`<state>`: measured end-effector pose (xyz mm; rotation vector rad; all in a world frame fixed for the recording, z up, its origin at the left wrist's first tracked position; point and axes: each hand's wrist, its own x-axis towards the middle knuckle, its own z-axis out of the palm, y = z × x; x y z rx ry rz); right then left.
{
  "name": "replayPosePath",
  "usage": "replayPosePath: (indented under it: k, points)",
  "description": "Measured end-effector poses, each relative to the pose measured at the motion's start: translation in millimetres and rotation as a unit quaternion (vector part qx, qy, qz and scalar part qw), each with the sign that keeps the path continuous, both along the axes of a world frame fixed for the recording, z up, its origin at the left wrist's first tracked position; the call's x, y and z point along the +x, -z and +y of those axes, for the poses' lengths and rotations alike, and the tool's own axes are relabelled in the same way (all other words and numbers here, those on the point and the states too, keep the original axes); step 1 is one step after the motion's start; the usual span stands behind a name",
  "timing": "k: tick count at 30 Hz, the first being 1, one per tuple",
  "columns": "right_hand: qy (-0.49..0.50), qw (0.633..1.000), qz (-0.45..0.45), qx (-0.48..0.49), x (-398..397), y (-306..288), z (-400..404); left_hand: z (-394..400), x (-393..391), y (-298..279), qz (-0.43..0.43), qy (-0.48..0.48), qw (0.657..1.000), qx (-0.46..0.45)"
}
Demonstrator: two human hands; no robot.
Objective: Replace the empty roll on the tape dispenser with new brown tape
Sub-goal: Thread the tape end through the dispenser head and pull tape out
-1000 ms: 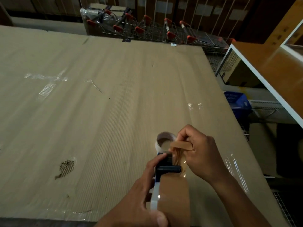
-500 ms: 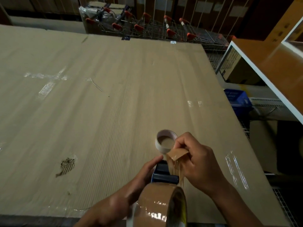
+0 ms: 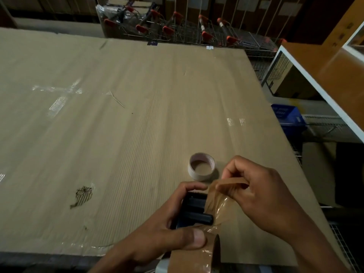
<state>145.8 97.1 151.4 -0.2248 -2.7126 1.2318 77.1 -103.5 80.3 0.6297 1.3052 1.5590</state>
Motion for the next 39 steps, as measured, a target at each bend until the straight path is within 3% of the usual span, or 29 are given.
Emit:
replayPosePath:
  k: [7, 11, 16, 23, 31, 36, 39]
  points:
    - [-0.023, 1.000, -0.001, 0.015, -27.1, 6.0, -0.2, 17.5, -13.6, -12.0, 0.087, -0.007, 0.996, -0.032]
    - [-0.007, 1.000, -0.003, 0.015, -50.8, 29.0, 14.7, 35.8, -31.0, 16.7, 0.126, -0.072, 0.987, -0.068]
    - [0.006, 0.997, -0.016, 0.080, -81.7, 64.0, 26.0, 60.2, -60.1, 54.3, 0.194, -0.096, 0.973, -0.082]
    - [0.008, 0.995, -0.017, 0.098, -109.3, 82.0, 33.7, 69.6, -99.2, 68.3, 0.179, -0.069, 0.979, -0.071]
    - [0.020, 0.996, -0.011, 0.081, -118.9, 86.1, 33.4, 86.2, -91.4, 77.4, 0.159, -0.219, 0.962, -0.049]
    - [0.025, 0.984, -0.165, 0.067, -118.5, 87.7, 39.9, 90.8, -89.0, 81.3, 0.119, -0.231, 0.963, -0.066]
    - [0.069, 0.973, -0.189, 0.108, -114.0, 90.0, 39.3, 93.5, -88.5, 80.1, 0.132, -0.231, 0.961, -0.075]
